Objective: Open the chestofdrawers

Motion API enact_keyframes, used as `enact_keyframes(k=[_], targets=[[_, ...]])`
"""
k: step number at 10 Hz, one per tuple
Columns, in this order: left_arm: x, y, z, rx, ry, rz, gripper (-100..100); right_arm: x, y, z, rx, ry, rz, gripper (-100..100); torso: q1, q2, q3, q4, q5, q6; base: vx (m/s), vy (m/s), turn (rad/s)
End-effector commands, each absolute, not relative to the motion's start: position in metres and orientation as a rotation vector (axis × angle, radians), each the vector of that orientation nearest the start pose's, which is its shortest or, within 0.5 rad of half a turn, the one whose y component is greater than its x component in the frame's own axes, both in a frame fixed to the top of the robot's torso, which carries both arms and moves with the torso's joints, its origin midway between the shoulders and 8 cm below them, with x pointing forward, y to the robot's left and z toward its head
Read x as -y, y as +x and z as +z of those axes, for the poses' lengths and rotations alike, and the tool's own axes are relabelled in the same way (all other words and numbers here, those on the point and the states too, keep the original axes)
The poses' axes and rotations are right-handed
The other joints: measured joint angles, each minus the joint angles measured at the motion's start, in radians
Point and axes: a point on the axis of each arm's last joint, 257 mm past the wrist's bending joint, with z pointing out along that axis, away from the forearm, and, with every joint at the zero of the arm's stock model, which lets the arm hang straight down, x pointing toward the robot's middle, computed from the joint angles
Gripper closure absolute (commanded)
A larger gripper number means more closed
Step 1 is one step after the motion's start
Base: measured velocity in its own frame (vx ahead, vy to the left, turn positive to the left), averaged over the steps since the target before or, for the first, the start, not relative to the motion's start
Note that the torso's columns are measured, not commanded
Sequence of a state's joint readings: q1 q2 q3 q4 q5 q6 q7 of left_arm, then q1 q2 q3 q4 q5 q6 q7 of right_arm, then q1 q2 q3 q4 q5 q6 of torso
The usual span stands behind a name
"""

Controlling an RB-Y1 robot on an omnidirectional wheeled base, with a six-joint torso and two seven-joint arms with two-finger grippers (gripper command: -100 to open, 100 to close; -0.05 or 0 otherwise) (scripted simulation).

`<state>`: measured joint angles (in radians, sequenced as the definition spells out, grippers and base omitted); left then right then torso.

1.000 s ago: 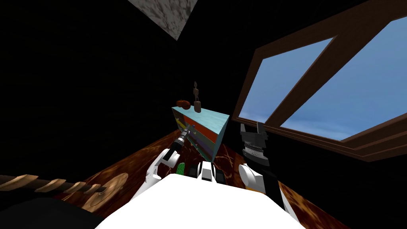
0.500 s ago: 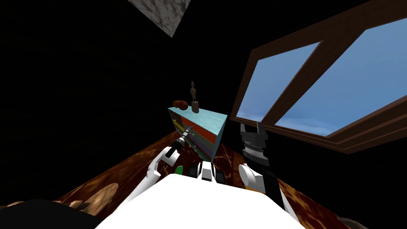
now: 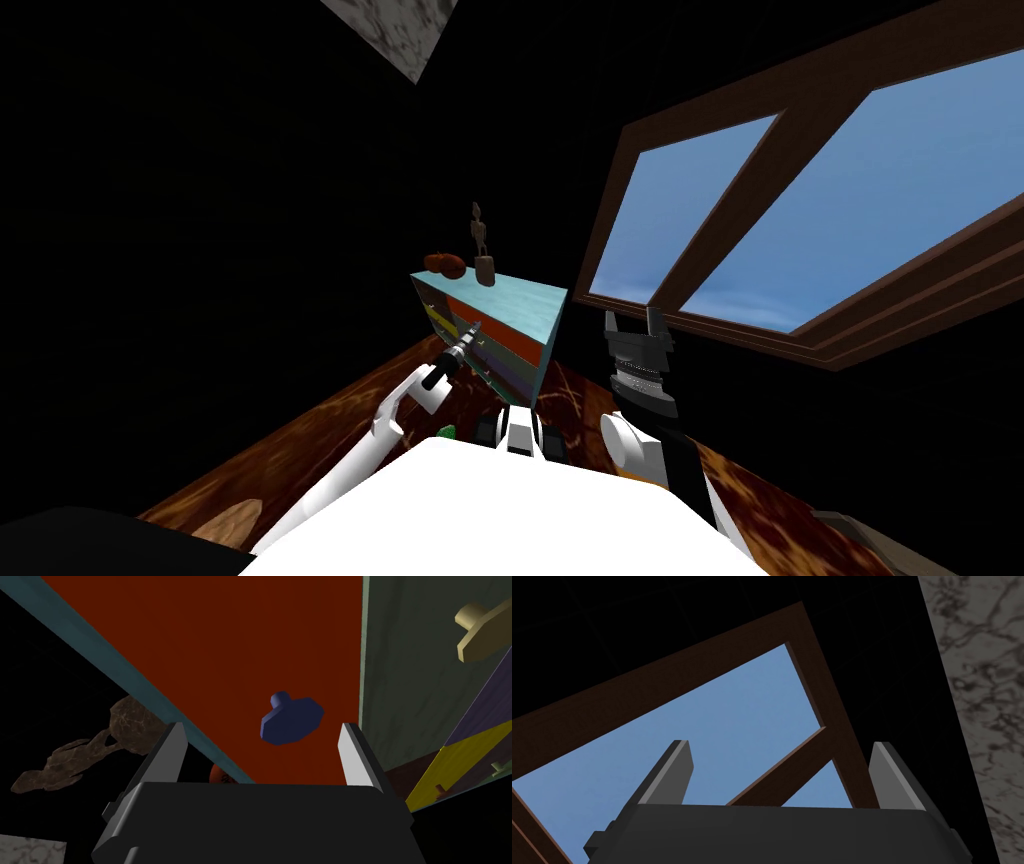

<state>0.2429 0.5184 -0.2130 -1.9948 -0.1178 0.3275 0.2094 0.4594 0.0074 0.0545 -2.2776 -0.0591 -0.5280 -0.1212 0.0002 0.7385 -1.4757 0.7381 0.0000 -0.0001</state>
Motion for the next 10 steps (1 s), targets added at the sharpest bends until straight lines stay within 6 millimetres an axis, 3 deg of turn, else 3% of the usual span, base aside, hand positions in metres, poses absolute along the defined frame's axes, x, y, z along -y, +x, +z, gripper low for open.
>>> enact_keyframes(k=[1, 3, 7, 8, 10], targets=[[-0.267, 0.464, -0.251, -1.685, -0.98, -0.852, -100, 0.264, 0.343, 0.041, -0.493, 0.699, 1.536, 0, 0.0, -0.001, 0.0, 0.0, 0.0, 0.0, 0.05, 0.035, -0.089], [-0.277, 0.465, -0.262, -1.725, -0.983, -0.79, -100, 0.264, 0.343, 0.041, -0.493, 0.699, 1.536, 0, 0.0, 0.0, 0.0, 0.0, 0.0, 0.0, 0.041, 0.032, -0.101], [-0.279, 0.467, -0.265, -1.723, -0.987, -0.786, -100, 0.264, 0.343, 0.041, -0.493, 0.699, 1.536, 0, -0.002, -0.002, -0.001, 0.0, 0.0, 0.0, 0.026, 0.009, -0.035], [-0.28, 0.468, -0.265, -1.723, -0.987, -0.787, 100, 0.264, 0.343, 0.041, -0.493, 0.699, 1.536, 0, -0.001, 0.0, 0.0, 0.0, 0.0, 0.0, 0.0, 0.0, 0.0], [-0.275, 0.463, -0.262, -1.729, -0.977, -0.795, 100, 0.264, 0.343, 0.041, -0.493, 0.699, 1.536, 0, 0.004, 0.004, 0.003, 0.0, 0.002, -0.002, -0.116, 0.055, 0.055]])
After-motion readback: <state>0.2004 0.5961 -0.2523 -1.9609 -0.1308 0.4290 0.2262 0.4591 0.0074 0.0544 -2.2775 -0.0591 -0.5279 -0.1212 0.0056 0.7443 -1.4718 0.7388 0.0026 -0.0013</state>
